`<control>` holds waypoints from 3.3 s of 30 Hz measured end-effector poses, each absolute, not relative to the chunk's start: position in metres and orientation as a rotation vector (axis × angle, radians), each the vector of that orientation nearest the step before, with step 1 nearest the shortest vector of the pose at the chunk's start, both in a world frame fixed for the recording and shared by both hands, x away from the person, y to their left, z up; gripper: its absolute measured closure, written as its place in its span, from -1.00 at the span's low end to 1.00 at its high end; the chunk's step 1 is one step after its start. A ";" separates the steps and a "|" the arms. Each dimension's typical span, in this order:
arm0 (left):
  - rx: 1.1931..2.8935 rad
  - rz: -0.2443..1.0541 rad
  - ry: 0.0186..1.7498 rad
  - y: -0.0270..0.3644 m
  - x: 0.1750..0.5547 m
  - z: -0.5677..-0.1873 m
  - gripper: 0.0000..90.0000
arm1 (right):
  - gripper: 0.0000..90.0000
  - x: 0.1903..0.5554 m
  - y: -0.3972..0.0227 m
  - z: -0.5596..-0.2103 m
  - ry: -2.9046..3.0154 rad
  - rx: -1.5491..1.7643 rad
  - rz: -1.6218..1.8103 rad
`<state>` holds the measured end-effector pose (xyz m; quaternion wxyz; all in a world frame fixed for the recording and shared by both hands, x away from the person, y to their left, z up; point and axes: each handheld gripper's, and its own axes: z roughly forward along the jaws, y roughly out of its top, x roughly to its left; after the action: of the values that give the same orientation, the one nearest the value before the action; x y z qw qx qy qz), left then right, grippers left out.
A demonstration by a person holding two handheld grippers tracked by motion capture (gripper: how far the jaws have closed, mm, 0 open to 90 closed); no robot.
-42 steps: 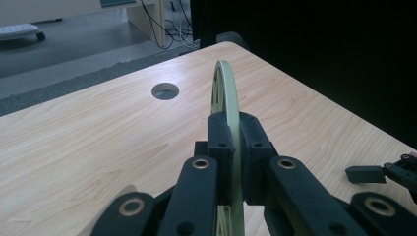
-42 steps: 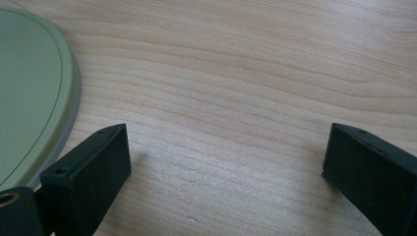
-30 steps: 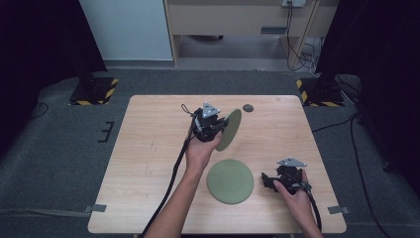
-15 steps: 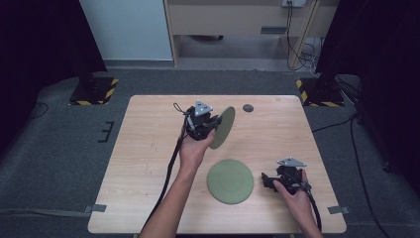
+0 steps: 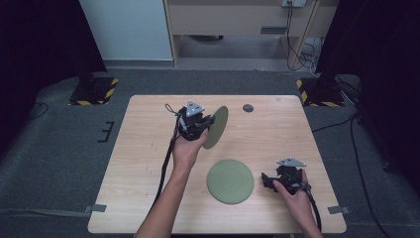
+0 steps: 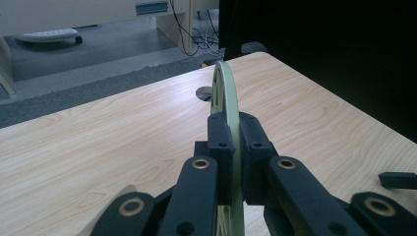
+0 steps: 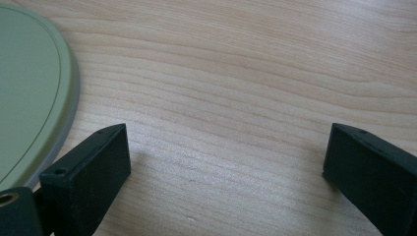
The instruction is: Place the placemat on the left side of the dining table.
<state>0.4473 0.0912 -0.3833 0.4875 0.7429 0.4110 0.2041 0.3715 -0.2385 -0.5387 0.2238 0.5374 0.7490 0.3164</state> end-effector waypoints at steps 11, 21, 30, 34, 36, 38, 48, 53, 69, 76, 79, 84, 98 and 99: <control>1.784 0.509 1.019 0.107 0.445 -0.383 0.90 | -0.91 0.372 -0.238 -0.539 2.067 1.481 0.870; 1.777 0.519 1.039 0.120 0.442 -0.385 0.90 | -0.91 0.371 -0.238 -0.539 2.067 1.482 0.868; 1.767 0.531 1.052 0.133 0.440 -0.384 0.90 | -0.92 0.371 -0.238 -0.539 2.066 1.483 0.868; 1.759 0.536 1.060 0.139 0.439 -0.384 0.90 | -0.92 0.371 -0.238 -0.539 2.067 1.483 0.868; 1.758 0.538 1.063 0.141 0.438 -0.385 0.90 | -0.92 0.371 -0.238 -0.539 2.067 1.483 0.868; 1.757 0.540 1.068 0.144 0.438 -0.385 0.90 | -0.92 0.371 -0.238 -0.539 2.067 1.483 0.868; 1.751 0.553 1.084 0.157 0.435 -0.386 0.90 | -0.92 0.371 -0.238 -0.539 2.067 1.483 0.868; 1.743 0.559 1.099 0.165 0.434 -0.387 0.90 | -0.92 0.371 -0.238 -0.539 2.067 1.483 0.868; 1.721 0.574 1.132 0.188 0.429 -0.390 0.90 | -0.92 0.371 -0.238 -0.539 2.065 1.485 0.866; 1.714 0.577 1.146 0.195 0.427 -0.393 0.90 | -0.92 0.371 -0.237 -0.539 2.064 1.486 0.865; 1.708 0.579 1.153 0.197 0.426 -0.396 0.90 | -0.92 0.371 -0.238 -0.539 2.065 1.484 0.865; 1.711 0.579 1.159 0.201 0.425 -0.399 0.90 | -0.92 0.371 -0.238 -0.539 2.065 1.483 0.865; 1.694 0.590 1.184 0.216 0.421 -0.402 0.90 | -0.93 0.371 -0.237 -0.539 2.065 1.484 0.864; 1.694 0.590 1.188 0.217 0.421 -0.403 0.90 | -0.93 0.371 -0.237 -0.539 2.065 1.484 0.864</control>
<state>0.4209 0.2175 -0.4026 0.4751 0.6927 0.4859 0.2415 0.3715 -0.2373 -0.5389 0.2259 0.5383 0.7489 0.3135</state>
